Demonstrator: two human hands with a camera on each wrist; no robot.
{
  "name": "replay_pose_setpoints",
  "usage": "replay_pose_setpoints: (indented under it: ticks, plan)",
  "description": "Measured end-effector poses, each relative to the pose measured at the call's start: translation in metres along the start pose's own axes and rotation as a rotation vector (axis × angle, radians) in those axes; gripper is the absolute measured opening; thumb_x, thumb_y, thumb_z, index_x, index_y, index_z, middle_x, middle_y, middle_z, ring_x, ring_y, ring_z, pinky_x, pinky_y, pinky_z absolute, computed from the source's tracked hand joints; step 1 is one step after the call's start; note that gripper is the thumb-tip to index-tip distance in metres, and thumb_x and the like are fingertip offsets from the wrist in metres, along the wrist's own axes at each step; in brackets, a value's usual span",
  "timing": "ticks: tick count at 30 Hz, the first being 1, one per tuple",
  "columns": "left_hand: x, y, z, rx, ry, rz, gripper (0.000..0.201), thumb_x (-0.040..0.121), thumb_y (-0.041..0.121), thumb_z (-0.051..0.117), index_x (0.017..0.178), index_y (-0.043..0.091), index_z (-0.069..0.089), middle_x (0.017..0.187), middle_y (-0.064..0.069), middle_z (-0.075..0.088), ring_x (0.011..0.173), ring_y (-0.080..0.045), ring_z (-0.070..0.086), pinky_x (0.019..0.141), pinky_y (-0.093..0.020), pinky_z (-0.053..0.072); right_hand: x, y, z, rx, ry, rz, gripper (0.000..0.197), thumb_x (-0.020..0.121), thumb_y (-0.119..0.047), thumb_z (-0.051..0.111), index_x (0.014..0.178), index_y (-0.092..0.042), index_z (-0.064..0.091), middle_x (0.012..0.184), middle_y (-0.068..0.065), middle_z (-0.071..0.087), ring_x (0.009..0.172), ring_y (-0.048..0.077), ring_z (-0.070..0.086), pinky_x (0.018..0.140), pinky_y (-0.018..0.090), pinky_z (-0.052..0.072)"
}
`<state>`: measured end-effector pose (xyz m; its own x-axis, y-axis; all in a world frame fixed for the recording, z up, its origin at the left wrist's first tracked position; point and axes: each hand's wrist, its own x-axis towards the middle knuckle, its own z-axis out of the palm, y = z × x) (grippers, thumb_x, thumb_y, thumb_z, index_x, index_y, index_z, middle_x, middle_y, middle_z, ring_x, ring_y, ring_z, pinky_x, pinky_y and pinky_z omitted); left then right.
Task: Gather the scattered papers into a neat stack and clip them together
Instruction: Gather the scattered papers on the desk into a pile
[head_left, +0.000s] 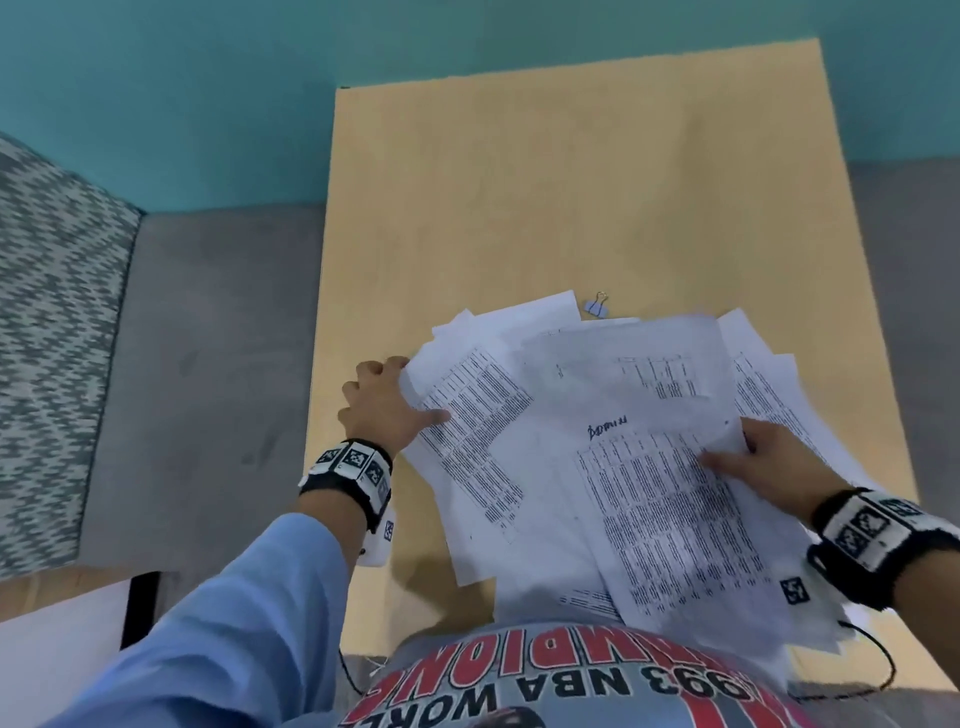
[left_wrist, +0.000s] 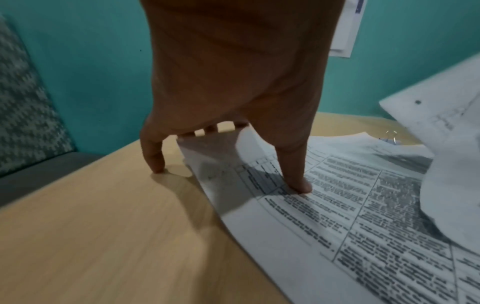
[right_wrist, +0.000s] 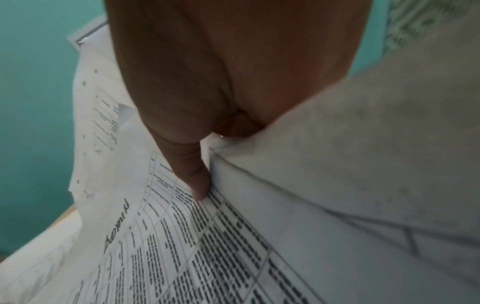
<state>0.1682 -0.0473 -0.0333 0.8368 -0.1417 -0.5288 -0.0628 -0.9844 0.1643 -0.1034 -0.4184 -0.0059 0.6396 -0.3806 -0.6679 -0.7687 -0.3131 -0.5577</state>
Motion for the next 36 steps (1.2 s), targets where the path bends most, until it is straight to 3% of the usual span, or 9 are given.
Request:
replay_pose_setpoints:
  ticks: [7,13,17,19,22,26,31,33,36]
  plan:
    - [-0.004,0.011,0.001,-0.24,-0.083,0.17,0.058,0.086,0.031,0.088,0.134,0.015,0.06,0.128,-0.009,0.064,0.119,-0.036,0.063,0.09,-0.043,0.054,0.004,0.033,-0.009,0.161,0.088,0.07,0.022,0.087,-0.016,0.082,0.107,-0.007,0.075,0.1,0.01,0.078,0.094,0.028,0.073,0.089,0.043,0.055]
    - [-0.027,-0.003,-0.008,-1.004,-0.596,0.178,0.084,0.085,0.004,0.089,0.155,0.023,0.047,0.149,-0.008,0.066,0.133,-0.031,0.068,0.106,-0.058,0.057,-0.003,0.068,-0.023,0.378,0.132,0.167,0.026,0.087,-0.013,0.082,0.111,-0.008,0.075,0.109,0.011,0.079,0.1,0.032,0.074,0.1,0.056,0.055]
    - [-0.039,0.01,0.017,-0.667,-0.131,0.1,0.035,0.078,0.027,0.095,0.109,0.026,0.078,0.123,-0.009,0.078,0.104,-0.007,0.075,0.099,-0.048,0.058,-0.008,0.092,-0.025,0.491,0.156,0.207,0.039,0.085,-0.012,0.083,0.122,-0.005,0.073,0.116,0.013,0.078,0.105,0.033,0.074,0.105,0.059,0.052]
    - [-0.033,0.025,0.032,-0.396,0.045,0.151,0.041,0.085,0.031,0.09,0.122,0.018,0.078,0.146,-0.013,0.062,0.134,-0.013,0.062,0.113,-0.05,0.046,-0.012,0.097,-0.024,0.477,0.146,0.208,0.036,0.084,-0.013,0.084,0.118,-0.008,0.075,0.114,0.011,0.079,0.104,0.033,0.074,0.105,0.06,0.052]
    - [-0.026,0.054,0.043,-0.162,0.001,0.128,0.075,0.085,0.047,0.087,0.146,0.01,0.065,0.178,-0.013,0.022,0.163,-0.036,0.021,0.129,-0.053,0.027,-0.015,0.102,-0.021,0.469,0.142,0.191,0.03,0.08,-0.025,0.087,0.105,-0.012,0.076,0.107,0.009,0.08,0.1,0.031,0.076,0.102,0.059,0.054]
    - [-0.024,0.076,0.048,-0.022,-0.011,0.147,0.064,0.084,0.047,0.086,0.137,0.015,0.071,0.178,-0.005,0.025,0.159,-0.04,0.025,0.121,-0.06,0.037,-0.003,0.127,-0.014,0.433,0.163,0.145,0.097,0.042,-0.082,0.084,0.102,-0.007,0.074,0.104,0.013,0.081,0.098,0.038,0.076,0.095,0.058,0.057]
    - [-0.029,0.084,0.042,-0.201,0.073,0.247,0.02,0.085,0.018,0.083,0.099,0.012,0.07,0.116,-0.01,0.062,0.113,-0.038,0.064,0.085,-0.037,0.049,-0.012,0.106,-0.015,0.452,0.159,0.114,0.065,0.063,-0.062,0.087,0.102,-0.011,0.075,0.103,0.004,0.081,0.102,0.031,0.075,0.099,0.054,0.055]
    - [-0.034,0.082,0.037,-0.378,0.111,0.266,0.033,0.086,0.01,0.083,0.115,0.01,0.065,0.116,-0.01,0.057,0.11,-0.031,0.061,0.086,-0.035,0.046,-0.015,0.101,-0.021,0.432,0.171,0.13,0.034,0.083,-0.034,0.084,0.1,-0.007,0.073,0.104,0.01,0.079,0.103,0.036,0.073,0.098,0.056,0.055]
    - [-0.037,0.068,0.023,-0.799,0.153,0.087,0.083,0.077,0.009,0.095,0.141,0.017,0.043,0.127,-0.009,0.058,0.112,-0.027,0.061,0.094,-0.04,0.052,-0.015,0.104,-0.029,0.475,0.233,0.178,0.051,0.078,-0.036,0.088,0.109,-0.001,0.069,0.111,0.02,0.077,0.091,0.041,0.074,0.086,0.054,0.06]
